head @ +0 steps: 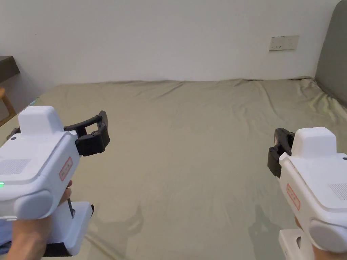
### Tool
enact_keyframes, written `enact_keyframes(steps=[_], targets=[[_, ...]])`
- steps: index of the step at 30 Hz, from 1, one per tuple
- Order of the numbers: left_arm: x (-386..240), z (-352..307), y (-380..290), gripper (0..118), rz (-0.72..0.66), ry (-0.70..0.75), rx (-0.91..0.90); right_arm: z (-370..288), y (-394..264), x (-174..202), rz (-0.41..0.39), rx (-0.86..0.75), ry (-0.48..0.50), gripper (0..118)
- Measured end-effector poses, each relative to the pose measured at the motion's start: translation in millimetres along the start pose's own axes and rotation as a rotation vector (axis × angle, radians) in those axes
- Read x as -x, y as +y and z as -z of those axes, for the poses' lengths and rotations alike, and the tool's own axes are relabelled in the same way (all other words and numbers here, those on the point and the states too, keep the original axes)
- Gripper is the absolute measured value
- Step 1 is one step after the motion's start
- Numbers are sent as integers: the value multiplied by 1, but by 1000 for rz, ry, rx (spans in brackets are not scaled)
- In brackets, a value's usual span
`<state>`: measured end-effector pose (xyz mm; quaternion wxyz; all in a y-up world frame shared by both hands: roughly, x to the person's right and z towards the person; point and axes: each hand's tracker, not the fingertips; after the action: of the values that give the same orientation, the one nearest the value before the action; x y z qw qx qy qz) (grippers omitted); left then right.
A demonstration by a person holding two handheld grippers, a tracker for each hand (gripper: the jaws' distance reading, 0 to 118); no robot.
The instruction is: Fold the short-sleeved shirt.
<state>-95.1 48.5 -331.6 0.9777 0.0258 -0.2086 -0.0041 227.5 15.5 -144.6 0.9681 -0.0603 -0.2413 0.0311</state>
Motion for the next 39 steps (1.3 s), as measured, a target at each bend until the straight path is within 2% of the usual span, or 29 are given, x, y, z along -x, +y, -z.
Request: enact_keyframes(steps=[6, 9, 11, 12, 13, 21, 39], targets=[[-60, -5, -31, 109, 15, -19, -53, -27, 3, -28, -48, -56, -68, 3], [-77, -7, -47, 97, 16, -20, -77, -35, 0, -36, -58, -70, -92, 3], [-85, -11, -54, 69, 16, -15, -77, -39, -3, -40, -58, -76, -104, 3], [-86, -11, -57, 40, 12, -16, -74, -40, -4, -41, -60, -78, -108, 3], [-85, -12, -60, 1, 2, -23, -69, -40, -5, -41, -59, -78, -111, 3], [-86, -10, -62, 0, 6, -64, -28, -38, -12, -43, -34, -59, -120, 3], [-80, -11, -65, 0, 16, -78, -16, -39, -7, -37, -35, -62, -120, 3]])
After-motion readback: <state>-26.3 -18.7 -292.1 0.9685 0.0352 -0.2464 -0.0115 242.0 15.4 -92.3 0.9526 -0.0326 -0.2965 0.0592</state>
